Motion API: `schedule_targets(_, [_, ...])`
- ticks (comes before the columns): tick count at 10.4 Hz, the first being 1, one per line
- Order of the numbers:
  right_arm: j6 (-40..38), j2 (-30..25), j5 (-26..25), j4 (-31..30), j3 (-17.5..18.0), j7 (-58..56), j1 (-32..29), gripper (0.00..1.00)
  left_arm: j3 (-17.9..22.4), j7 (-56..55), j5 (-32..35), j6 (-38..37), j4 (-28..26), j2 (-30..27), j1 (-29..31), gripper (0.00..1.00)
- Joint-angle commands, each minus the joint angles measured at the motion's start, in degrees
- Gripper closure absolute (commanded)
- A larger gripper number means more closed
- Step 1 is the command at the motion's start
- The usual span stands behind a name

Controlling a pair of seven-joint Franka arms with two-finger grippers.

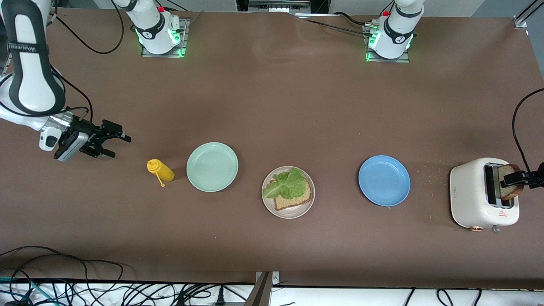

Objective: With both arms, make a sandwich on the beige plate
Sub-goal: 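Grasp the mustard bottle with the right gripper while the left gripper grips toast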

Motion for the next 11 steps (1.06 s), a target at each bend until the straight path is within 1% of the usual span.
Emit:
schedule_targets(1, [-6.37,7.1,10.7,3.27,0.15,-18.78,-1.69,0.0,-0.41,0.6,1.48,0.54,0.21,-0.01,0.2,0.82])
schedule_targets(2, [-10.84,11.66,16.32,6.34,0.15,-27.56,-2.13,0.0,-0.24,0.86,1.48,0.54,0.21,-0.01,0.2,1.0])
schedule_targets(3, [-15.58,16.75,20.47,10.8,0.24,-34.61,-2.92,0.0,0.29,0.95,1.4,0.54,0.21,-0.18,0.11,1.0])
schedule_targets(4, [-20.33,21.68,23.03,15.9,0.24,-38.42,-3.88,0.0,0.38,1.73,1.48,0.54,0.3,-0.45,-0.07,1.0])
schedule_targets(5, [-25.51,26.51,26.8,19.34,0.68,-40.2,-5.46,0.0,0.38,2.69,1.4,0.46,0.74,-0.88,-0.07,1.0])
schedule_targets(6, [-28.87,30.13,30.23,22.42,0.77,-42.92,-5.91,0.0,0.29,2.97,1.66,-0.24,2.57,-0.98,-0.07,1.0])
schedule_targets(7, [-29.77,31.99,31.4,24.1,0.86,-44.16,-5.91,0.0,0.03,2.97,1.57,-1.9,3.72,-1.59,-0.24,1.0])
schedule_targets(8, [-29.78,32.36,31.76,24.29,1.64,-44.44,-6.0,0.0,-0.67,2.97,1.14,-4.53,4.08,-1.77,-0.33,1.0])
schedule_targets(10, [-29.95,32.62,33.07,24.38,4.88,-47.32,-7.14,0.0,-0.76,2.97,0.87,-8.05,6.09,-3.08,-0.94,1.0])
schedule_targets(11, [-30.3,33.49,33.25,24.47,5.42,-48.64,-7.49,0.0,-0.85,2.97,0.87,-9.37,6.97,-3.43,-1.21,1.0])
